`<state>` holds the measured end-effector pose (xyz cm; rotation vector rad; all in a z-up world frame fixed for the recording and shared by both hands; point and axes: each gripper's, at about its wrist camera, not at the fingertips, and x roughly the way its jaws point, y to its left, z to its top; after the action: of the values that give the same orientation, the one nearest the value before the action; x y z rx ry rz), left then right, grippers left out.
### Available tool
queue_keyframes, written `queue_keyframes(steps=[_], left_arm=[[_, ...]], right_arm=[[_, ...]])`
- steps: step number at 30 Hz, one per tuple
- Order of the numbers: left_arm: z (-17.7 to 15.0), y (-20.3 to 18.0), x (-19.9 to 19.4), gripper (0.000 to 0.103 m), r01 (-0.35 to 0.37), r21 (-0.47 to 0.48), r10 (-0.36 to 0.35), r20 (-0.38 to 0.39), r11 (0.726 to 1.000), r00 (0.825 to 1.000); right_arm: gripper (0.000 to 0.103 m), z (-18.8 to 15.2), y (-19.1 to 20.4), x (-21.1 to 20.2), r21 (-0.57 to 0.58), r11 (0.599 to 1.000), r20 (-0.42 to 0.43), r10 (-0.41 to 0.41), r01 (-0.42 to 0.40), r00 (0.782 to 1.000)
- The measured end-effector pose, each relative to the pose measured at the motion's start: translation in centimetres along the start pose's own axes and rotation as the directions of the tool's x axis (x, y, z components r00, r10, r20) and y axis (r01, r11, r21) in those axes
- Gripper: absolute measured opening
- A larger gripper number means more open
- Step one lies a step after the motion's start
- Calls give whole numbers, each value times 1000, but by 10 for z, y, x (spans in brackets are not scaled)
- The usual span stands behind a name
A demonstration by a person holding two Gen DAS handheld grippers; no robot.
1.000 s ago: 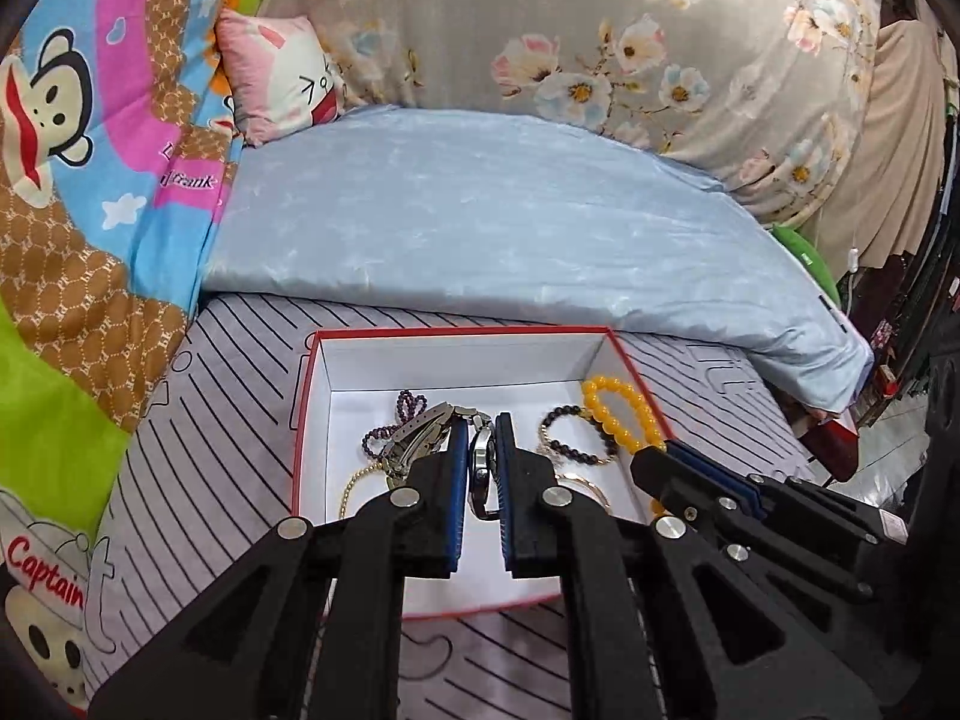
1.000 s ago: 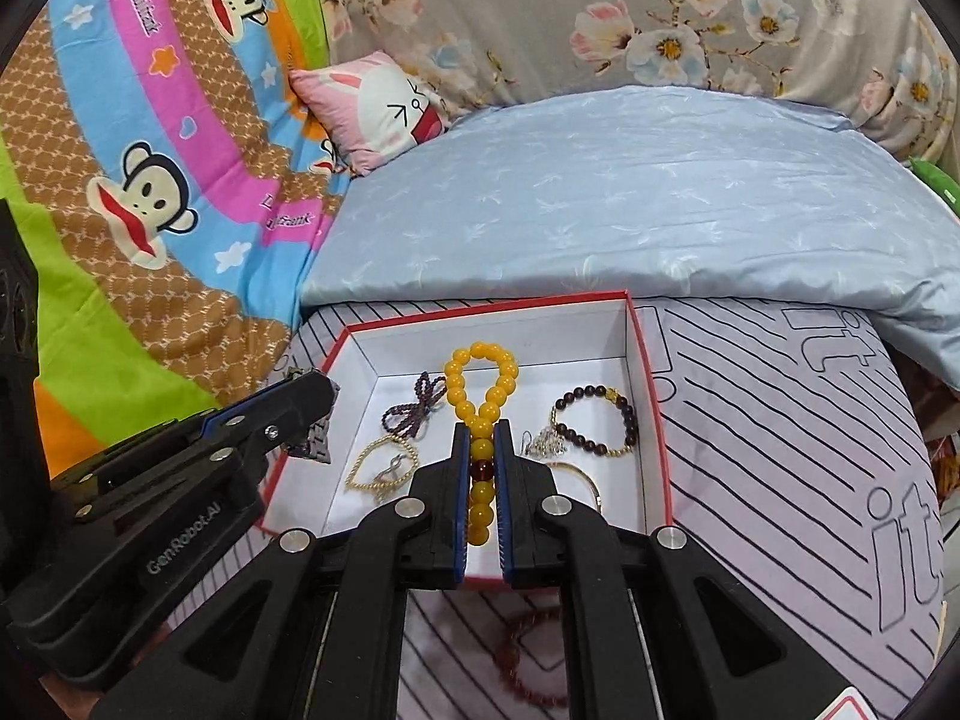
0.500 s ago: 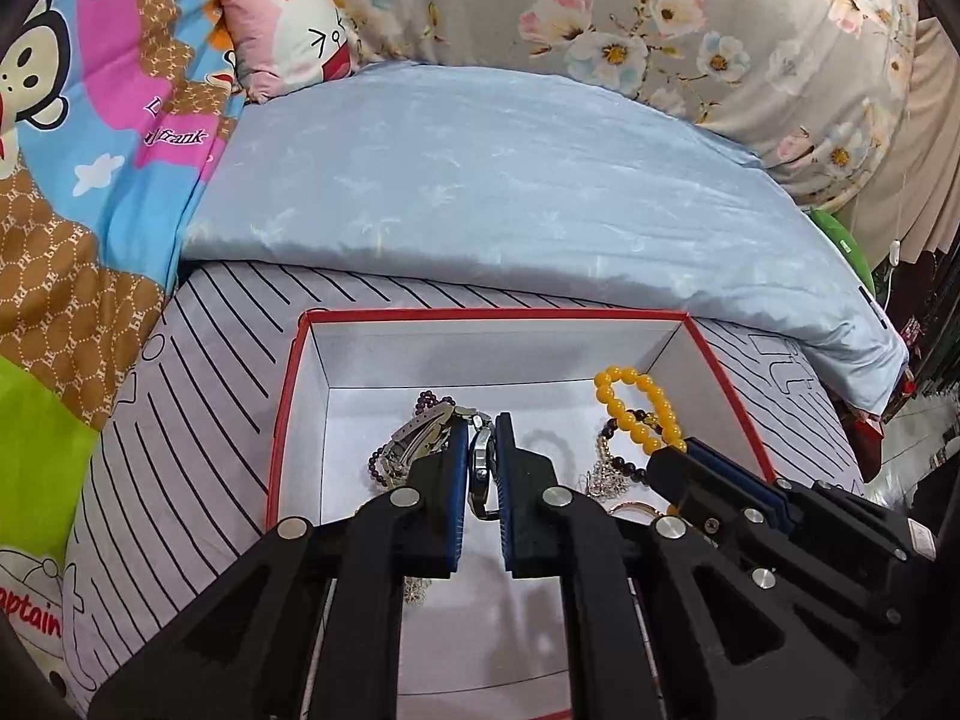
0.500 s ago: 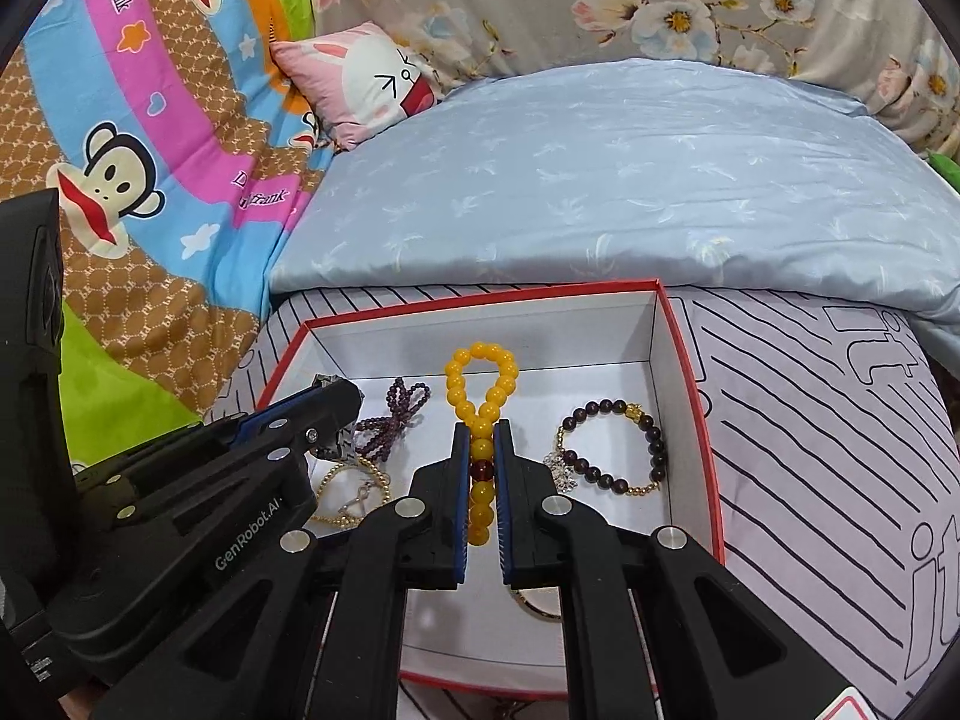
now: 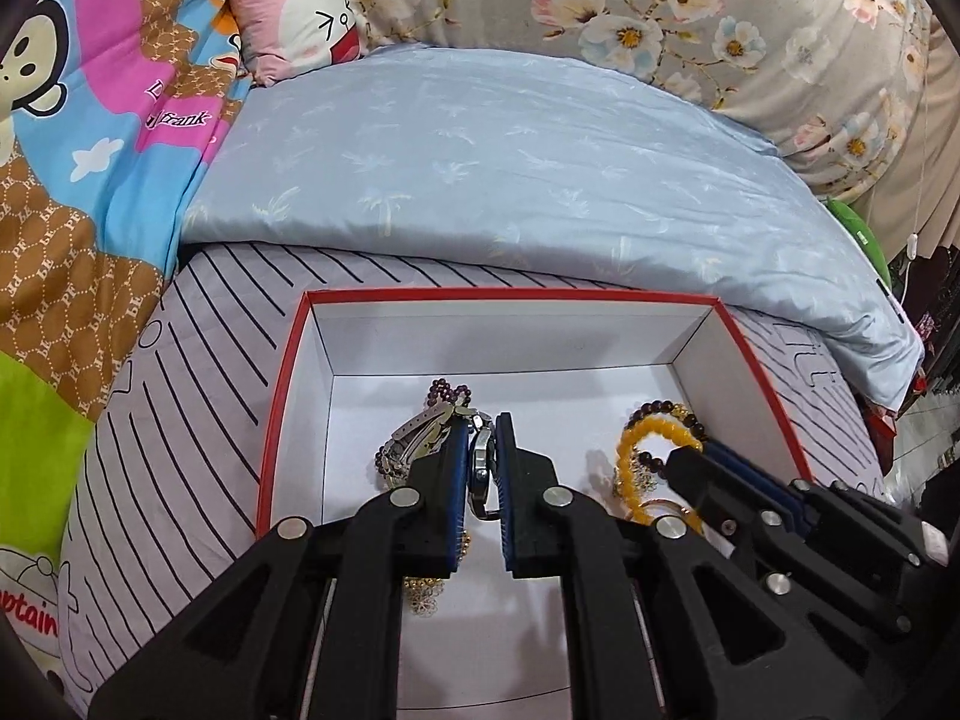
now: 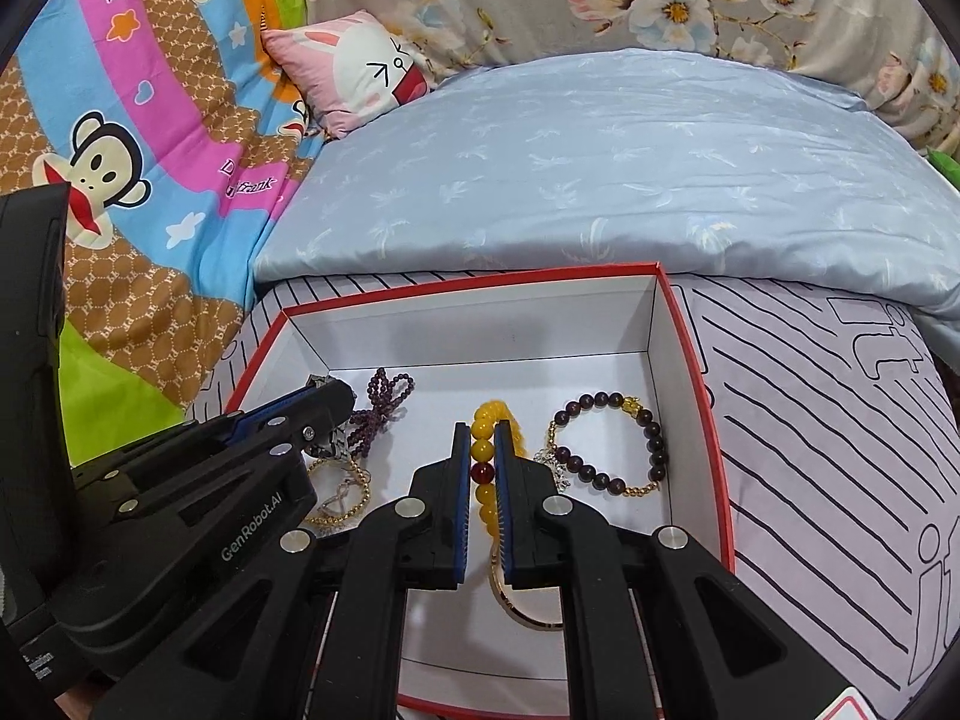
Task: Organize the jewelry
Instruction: 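Lower the watch and amber bracelet into the red box and open both tools, then grasp the dark red bead bracelet with the right tool while the left grasps the yellow glass bead bracelet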
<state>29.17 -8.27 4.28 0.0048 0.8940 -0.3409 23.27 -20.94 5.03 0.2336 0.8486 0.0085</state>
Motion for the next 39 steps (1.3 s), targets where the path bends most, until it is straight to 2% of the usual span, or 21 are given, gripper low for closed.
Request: queue_keyframes(steps=[2, 3, 4, 5, 6, 11, 14, 19, 28, 35, 39], left_arm=[[-1, 0, -1, 9, -2, 4, 2, 4, 1000, 1000], [-1, -1, -4, 12, -14, 3, 14, 12, 1000, 1000], [0, -1, -6, 17, -23, 3, 23, 19, 1000, 1000], [0, -1, -10, 28, -27, 4, 27, 26, 1000, 999], [1, -1, -14, 35, -43, 1, 43, 35, 999, 998], [-3, 0, -40, 38, -38, -1, 38, 54, 999, 998], [-12, 3, -59, 53, -43, -8, 44, 69, 999, 997], [-40, 8, -89, 53, -73, -3, 73, 90, 997, 993], [-99, 24, -106, 56, -74, -44, 75, 18, 996, 997], [-129, 34, -109, 57, -86, -48, 86, -17, 995, 996], [-147, 40, -113, 62, -113, -33, 112, -34, 993, 993]], right_arm=[[13, 0, 1, -2, -6, 1000, 3, -8, 8, 1000], [15, 0, 1, -4, -6, 1000, 6, -9, 9, 1000], [20, 0, 0, -5, -3, 1000, 10, -11, 11, 1000], [23, 0, 0, -8, -1, 1000, 16, -14, 14, 1000], [25, -1, -1, -12, 0, 1000, 24, -22, 22, 999], [33, -6, 0, -43, -20, 999, 66, -35, 36, 997], [34, -17, -5, -64, -10, 999, 78, -31, 32, 996], [34, -49, -15, -84, 0, 998, 61, -60, 60, 996], [34, -109, -25, -80, 22, 997, -42, -78, 79, 996], [29, -123, -27, -67, 25, 995, -67, -95, 97, 993], [28, -123, -29, -57, 24, 994, -79, -104, 106, 991]])
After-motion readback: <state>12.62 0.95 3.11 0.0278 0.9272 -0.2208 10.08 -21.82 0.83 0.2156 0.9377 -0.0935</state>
